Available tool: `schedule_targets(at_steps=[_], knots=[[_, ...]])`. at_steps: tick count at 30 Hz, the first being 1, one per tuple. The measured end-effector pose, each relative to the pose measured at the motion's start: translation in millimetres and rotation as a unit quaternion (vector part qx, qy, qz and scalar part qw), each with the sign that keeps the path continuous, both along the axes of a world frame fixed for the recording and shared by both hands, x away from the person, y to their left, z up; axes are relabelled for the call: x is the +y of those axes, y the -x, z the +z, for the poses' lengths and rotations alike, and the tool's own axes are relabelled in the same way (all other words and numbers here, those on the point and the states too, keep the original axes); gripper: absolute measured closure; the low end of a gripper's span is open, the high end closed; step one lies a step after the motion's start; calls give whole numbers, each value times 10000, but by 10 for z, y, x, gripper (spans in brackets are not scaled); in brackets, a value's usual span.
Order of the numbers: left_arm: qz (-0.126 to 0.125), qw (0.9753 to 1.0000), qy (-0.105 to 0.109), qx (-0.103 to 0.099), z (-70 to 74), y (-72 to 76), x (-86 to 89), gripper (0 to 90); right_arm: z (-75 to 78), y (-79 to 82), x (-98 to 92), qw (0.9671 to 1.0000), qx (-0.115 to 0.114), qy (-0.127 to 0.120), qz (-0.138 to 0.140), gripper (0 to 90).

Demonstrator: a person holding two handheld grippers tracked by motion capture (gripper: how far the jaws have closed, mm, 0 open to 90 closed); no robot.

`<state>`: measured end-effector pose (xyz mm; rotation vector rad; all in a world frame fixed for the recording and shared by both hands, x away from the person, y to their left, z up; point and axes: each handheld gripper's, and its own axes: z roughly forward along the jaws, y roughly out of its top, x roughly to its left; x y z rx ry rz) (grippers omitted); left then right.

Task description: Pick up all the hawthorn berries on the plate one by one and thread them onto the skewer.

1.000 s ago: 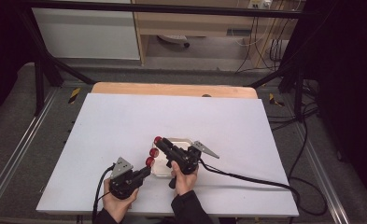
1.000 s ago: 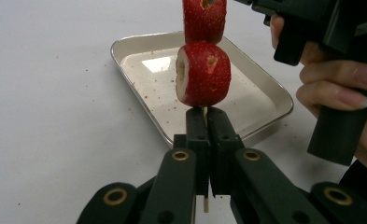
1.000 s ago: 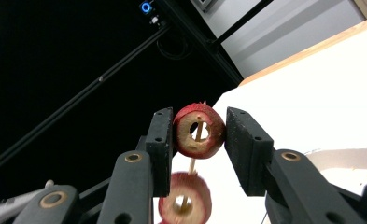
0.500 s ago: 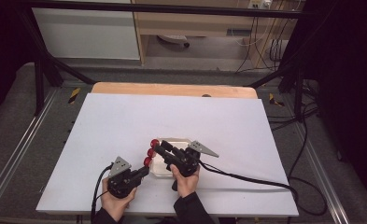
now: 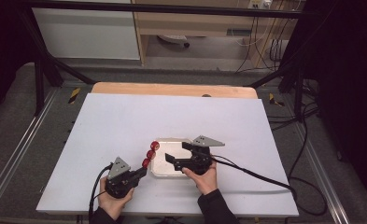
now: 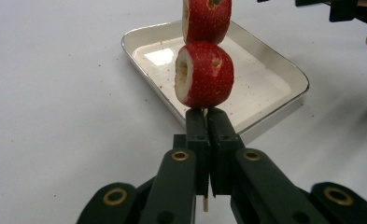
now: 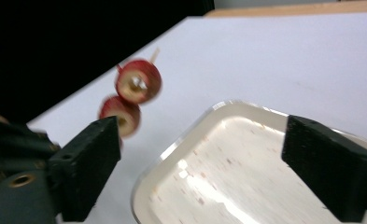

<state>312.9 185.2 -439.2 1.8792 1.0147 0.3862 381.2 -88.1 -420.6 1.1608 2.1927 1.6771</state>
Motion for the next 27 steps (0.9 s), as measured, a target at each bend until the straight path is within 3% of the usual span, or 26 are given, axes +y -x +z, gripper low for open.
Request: schedule_targets(at_steps=[6,14,17,21,27], knots=[[-131,9999,-56,84,6,-22,16,881,-36,-16,-258,9983,-45,571,87,45],[-229,9994,-133,228,84,-76,67,879,-151,33,-691,9905,19,1375,87,7],[-276,9991,-182,261,127,-93,87,879,-205,67,-855,9889,185,1477,22,6],[-387,9981,-310,377,175,-147,76,879,-269,120,-1064,9852,186,1703,-4,7],[-485,9967,-427,484,248,-273,13,878,-323,186,-1332,9856,180,1681,-82,7]])
